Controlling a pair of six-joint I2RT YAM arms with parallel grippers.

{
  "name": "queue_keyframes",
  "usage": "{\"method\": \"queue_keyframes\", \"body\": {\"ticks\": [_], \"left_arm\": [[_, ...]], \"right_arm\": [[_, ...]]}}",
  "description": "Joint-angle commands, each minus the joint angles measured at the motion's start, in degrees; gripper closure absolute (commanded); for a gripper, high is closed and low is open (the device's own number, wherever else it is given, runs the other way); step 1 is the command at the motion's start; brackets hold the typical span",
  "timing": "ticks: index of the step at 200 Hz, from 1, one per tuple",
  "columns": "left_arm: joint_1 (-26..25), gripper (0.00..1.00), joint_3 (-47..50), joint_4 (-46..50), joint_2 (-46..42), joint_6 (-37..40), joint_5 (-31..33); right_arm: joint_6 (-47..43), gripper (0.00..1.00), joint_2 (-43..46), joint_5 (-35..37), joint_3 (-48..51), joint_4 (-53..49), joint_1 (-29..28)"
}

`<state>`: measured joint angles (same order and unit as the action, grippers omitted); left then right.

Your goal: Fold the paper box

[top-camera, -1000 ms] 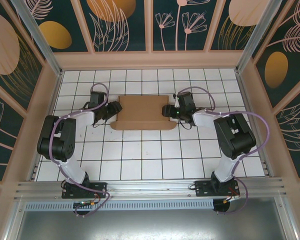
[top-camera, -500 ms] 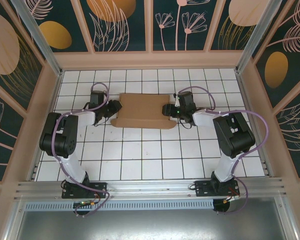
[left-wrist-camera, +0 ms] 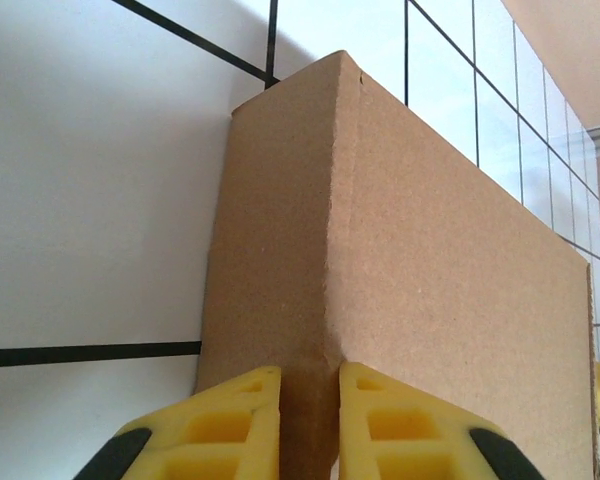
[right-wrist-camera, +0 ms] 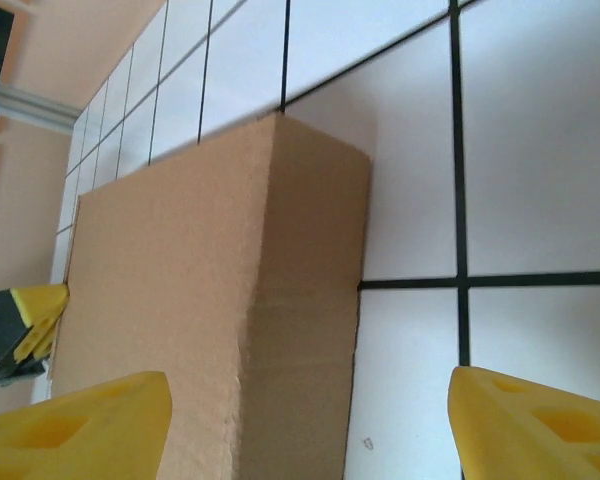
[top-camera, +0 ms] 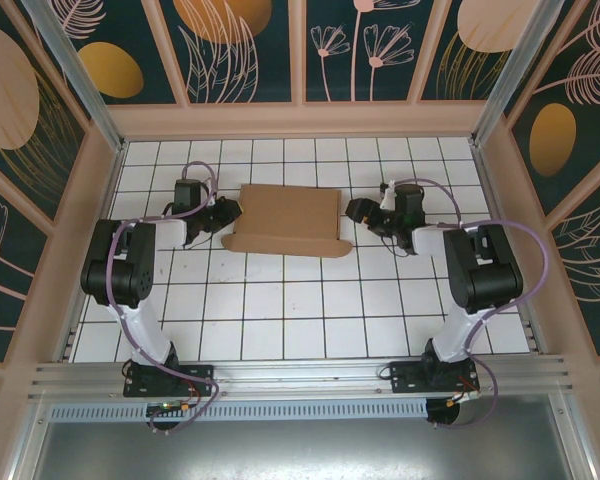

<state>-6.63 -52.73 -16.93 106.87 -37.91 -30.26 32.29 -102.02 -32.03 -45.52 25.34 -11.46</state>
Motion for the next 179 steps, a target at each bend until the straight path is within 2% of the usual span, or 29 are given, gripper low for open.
{"method": "queue_keyframes", "body": {"ticks": [1,48,68,79,88,100,115,126,151,179], "left_arm": [[0.13,0.87,2.05,6.95,3.73,2.60,-0.03],[0.17,0.89,0.21,9.80,2.86,5.33,1.50],[0.05,0.89,-1.15,11.83,1.88,6.72,3.29],[-0.25,0.88,-2.41,13.22,1.52,7.62,4.55],[-0.76,0.88,-2.64,14.68,1.64,8.39,5.54],[-1.30,0.88,-4.88,15.56,1.93,8.91,6.41],[-1.84,0.87,-5.01,15.59,1.93,8.95,6.54],[-2.05,0.87,-5.04,15.87,1.70,9.10,6.89],[-2.13,0.87,-5.05,16.40,0.96,9.48,7.37],[-2.22,0.87,-4.79,15.97,1.02,9.13,6.90]], "right_arm": [[0.40,0.27,-2.48,-3.57,-1.80,-0.03,-0.41],[-12.87,0.24,1.47,13.24,-6.03,-13.72,-5.52],[-23.70,0.24,6.95,26.51,-5.05,-12.45,-10.77],[-32.54,0.26,10.09,29.64,-3.34,-7.88,-13.90],[-40.82,0.27,12.32,28.89,-1.57,-3.58,-16.13],[-52.77,0.25,13.95,23.39,-0.28,-0.50,-18.34],[-65.81,0.25,12.57,14.78,-2.61,-4.62,-19.56],[-73.27,0.25,10.69,11.92,-4.62,-7.91,-21.03],[-81.34,0.22,5.68,11.22,-8.49,-9.98,-23.71],[-82.00,0.20,-0.59,12.50,-13.55,-9.01,-27.31]]}}
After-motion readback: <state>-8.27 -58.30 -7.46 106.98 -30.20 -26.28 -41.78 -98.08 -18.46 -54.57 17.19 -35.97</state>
